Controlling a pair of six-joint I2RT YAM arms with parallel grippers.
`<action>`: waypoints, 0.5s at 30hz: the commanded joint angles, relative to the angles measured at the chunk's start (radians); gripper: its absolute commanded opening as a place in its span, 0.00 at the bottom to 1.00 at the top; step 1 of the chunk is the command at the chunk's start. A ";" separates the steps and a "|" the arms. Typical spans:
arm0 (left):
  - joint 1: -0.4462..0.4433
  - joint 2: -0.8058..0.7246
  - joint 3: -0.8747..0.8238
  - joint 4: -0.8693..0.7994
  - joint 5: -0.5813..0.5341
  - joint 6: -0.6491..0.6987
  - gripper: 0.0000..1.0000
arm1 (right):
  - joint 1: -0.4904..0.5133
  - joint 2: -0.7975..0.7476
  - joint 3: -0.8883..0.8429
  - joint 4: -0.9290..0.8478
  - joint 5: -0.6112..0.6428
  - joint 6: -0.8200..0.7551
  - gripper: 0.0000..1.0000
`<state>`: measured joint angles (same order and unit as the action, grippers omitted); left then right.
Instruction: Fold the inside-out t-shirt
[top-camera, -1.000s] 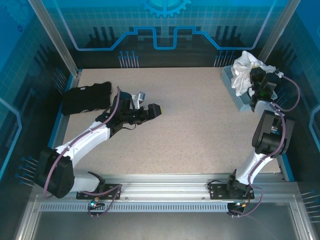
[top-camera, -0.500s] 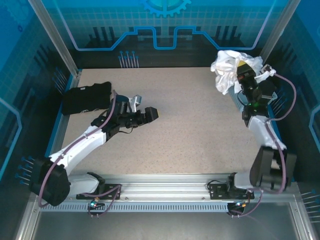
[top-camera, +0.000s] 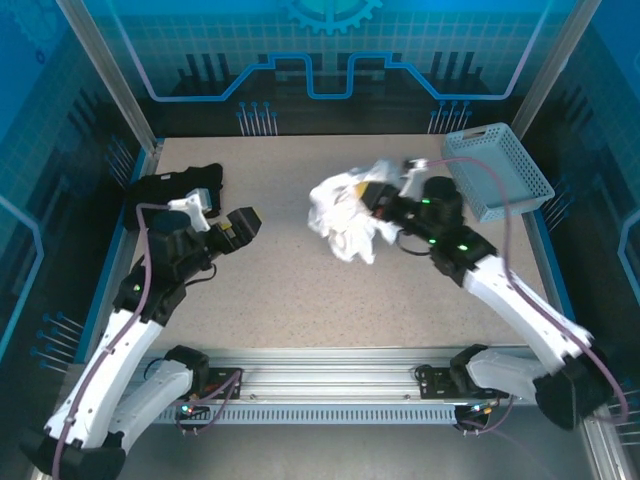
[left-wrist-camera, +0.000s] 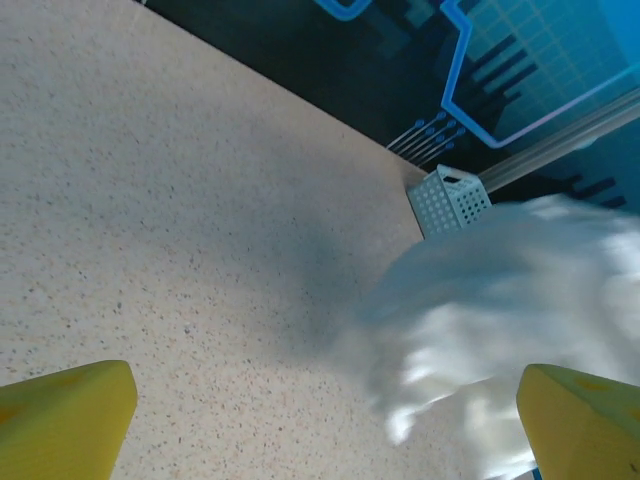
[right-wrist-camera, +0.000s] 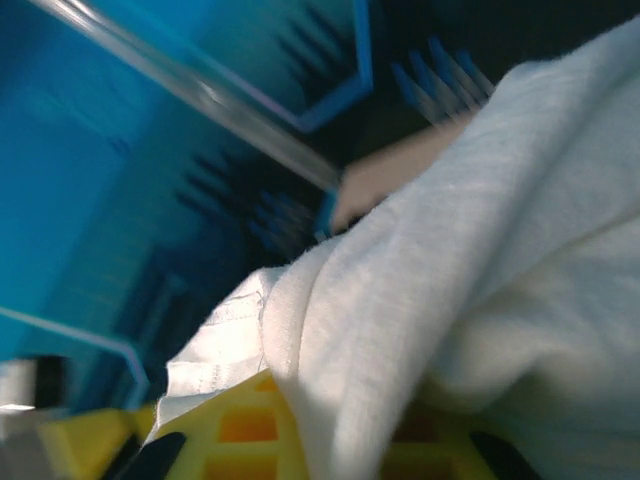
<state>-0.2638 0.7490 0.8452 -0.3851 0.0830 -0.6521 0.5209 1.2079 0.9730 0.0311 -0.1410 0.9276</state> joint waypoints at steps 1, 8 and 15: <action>0.001 0.016 -0.054 -0.025 -0.014 0.002 0.99 | -0.014 0.236 0.079 -0.142 -0.033 -0.053 0.30; -0.133 0.135 -0.140 0.043 0.061 -0.011 0.99 | -0.067 0.356 0.184 -0.542 0.161 -0.429 0.74; -0.190 0.357 -0.172 0.162 0.061 0.013 0.96 | -0.068 0.385 0.086 -0.527 0.144 -0.444 0.75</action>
<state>-0.4500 1.0351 0.6708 -0.2909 0.1364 -0.6540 0.4515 1.5642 1.0874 -0.4606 0.0010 0.5308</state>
